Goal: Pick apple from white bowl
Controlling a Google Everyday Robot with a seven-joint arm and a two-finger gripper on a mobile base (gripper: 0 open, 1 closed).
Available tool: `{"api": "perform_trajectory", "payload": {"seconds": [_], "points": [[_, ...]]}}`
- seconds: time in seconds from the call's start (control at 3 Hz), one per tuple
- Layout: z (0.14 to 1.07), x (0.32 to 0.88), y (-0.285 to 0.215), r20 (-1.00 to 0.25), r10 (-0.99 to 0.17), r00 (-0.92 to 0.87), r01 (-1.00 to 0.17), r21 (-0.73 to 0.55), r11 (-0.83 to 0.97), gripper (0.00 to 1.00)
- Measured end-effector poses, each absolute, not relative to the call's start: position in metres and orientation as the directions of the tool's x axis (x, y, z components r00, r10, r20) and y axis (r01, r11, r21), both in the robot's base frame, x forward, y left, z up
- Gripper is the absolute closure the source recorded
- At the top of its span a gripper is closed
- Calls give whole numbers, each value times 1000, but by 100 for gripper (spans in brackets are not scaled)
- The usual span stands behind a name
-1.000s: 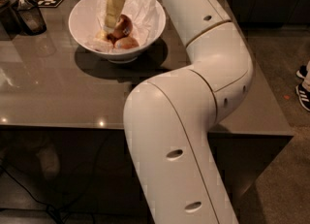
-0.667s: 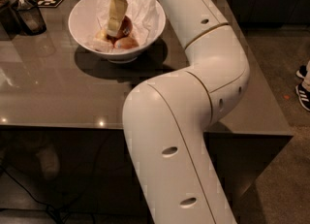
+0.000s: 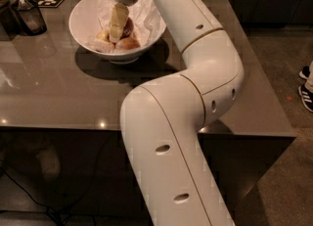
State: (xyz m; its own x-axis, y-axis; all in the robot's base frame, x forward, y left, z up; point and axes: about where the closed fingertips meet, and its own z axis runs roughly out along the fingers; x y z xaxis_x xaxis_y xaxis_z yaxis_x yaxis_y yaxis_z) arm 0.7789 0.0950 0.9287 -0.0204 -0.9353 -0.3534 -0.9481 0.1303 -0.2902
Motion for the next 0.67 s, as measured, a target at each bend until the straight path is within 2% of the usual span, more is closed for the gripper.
{"api": "perform_trajectory", "payload": {"seconds": [0.33, 0.67], "points": [[920, 782, 96, -350, -937, -10, -951, -286, 117, 0], [920, 782, 96, -350, -937, -10, -951, -286, 117, 18]]}}
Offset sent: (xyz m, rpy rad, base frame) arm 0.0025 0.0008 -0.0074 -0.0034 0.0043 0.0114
